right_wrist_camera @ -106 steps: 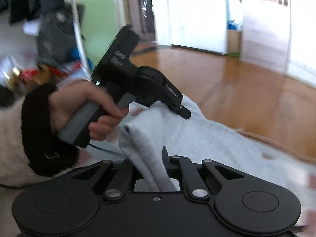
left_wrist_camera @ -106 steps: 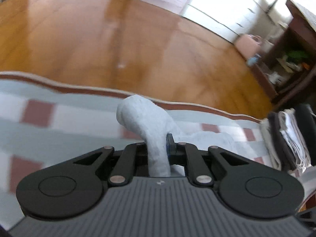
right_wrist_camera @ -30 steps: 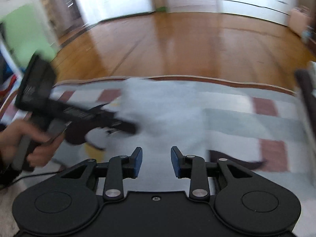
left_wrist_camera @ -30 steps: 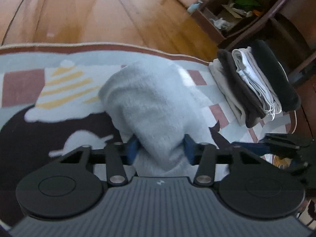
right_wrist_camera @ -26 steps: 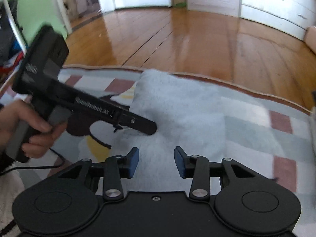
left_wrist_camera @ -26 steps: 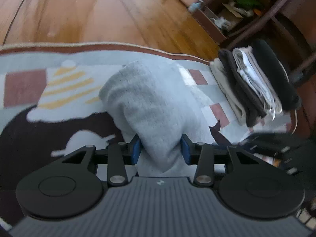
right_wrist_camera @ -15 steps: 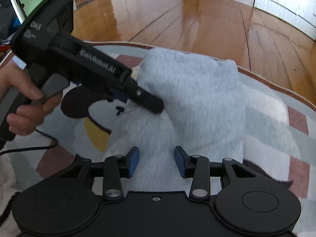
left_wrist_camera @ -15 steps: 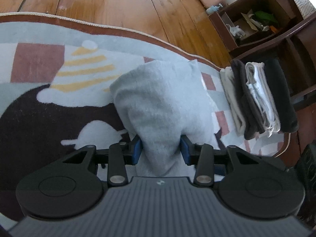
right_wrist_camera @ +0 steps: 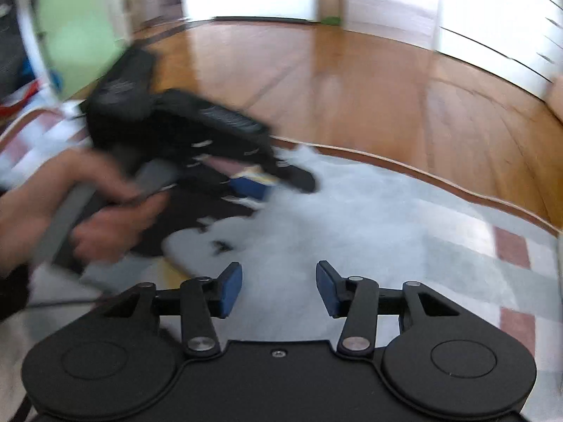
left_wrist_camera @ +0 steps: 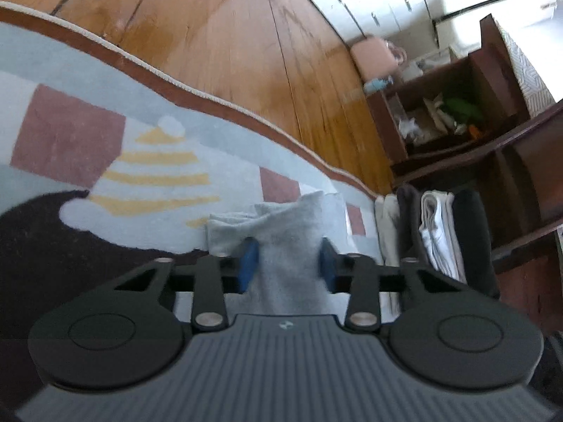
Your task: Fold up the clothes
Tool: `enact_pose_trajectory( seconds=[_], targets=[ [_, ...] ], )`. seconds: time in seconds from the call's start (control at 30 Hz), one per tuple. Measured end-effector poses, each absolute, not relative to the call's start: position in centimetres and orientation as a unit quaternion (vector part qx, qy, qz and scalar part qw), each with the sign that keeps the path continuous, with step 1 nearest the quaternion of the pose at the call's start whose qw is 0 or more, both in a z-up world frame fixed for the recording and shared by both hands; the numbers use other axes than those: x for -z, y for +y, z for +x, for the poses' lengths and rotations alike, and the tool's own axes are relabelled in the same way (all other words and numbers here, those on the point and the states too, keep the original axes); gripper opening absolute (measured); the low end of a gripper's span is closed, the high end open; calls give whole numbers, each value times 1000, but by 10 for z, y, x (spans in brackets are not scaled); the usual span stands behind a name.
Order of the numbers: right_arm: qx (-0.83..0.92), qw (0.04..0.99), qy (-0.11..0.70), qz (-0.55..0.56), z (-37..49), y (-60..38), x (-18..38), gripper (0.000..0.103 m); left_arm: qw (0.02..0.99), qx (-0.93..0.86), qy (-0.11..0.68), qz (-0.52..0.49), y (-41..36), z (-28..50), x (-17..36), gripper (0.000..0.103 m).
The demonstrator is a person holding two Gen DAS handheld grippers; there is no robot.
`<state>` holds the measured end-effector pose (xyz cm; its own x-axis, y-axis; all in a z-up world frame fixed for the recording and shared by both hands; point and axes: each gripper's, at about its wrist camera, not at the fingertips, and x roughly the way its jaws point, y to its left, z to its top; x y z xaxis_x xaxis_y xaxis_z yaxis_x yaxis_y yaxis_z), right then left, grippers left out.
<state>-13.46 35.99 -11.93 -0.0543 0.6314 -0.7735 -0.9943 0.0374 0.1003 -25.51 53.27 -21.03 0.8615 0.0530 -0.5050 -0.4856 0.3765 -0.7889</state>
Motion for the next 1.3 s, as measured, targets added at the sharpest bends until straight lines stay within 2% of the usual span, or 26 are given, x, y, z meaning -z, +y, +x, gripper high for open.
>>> enact_pose_trajectory(
  seconds=[0.03,0.1,0.3,0.37,0.5,0.63,0.77,0.87,1.1,1.2,1.27,1.3],
  targets=[
    [-632,639,353,-258,-130,363,124,52,814,-175,206,-515,531,-253,207,17],
    [-628,630,385,-246,-126,367,132,54,835,-198,217,-465,528,-247,196,13],
    [-619,595,467,-211,-123,357,148,57,874,-241,263,-330,511,-235,179,14],
    [-621,590,466,-221,-126,352,149,57,876,-251,274,-308,508,-234,176,15],
    [-625,581,460,-246,-137,350,148,58,866,-255,269,-336,517,-247,171,23],
    [-647,568,436,-262,-129,350,124,55,880,-254,193,-353,523,-272,148,19],
    [-636,617,409,-217,-95,355,94,55,888,-233,120,-378,521,-287,131,19],
    [-619,634,415,-207,-72,368,96,55,888,-177,134,-403,517,-278,134,19],
    [-598,638,449,-186,-39,395,126,55,871,-150,261,-387,502,-251,158,19],
    [-587,645,455,-178,-36,401,138,55,864,-161,265,-398,503,-256,162,19],
    [-585,641,466,-169,-34,406,145,55,856,-176,279,-399,506,-257,165,13],
    [-585,639,472,-165,-33,408,147,56,850,-186,287,-401,507,-258,166,6]
  ],
)
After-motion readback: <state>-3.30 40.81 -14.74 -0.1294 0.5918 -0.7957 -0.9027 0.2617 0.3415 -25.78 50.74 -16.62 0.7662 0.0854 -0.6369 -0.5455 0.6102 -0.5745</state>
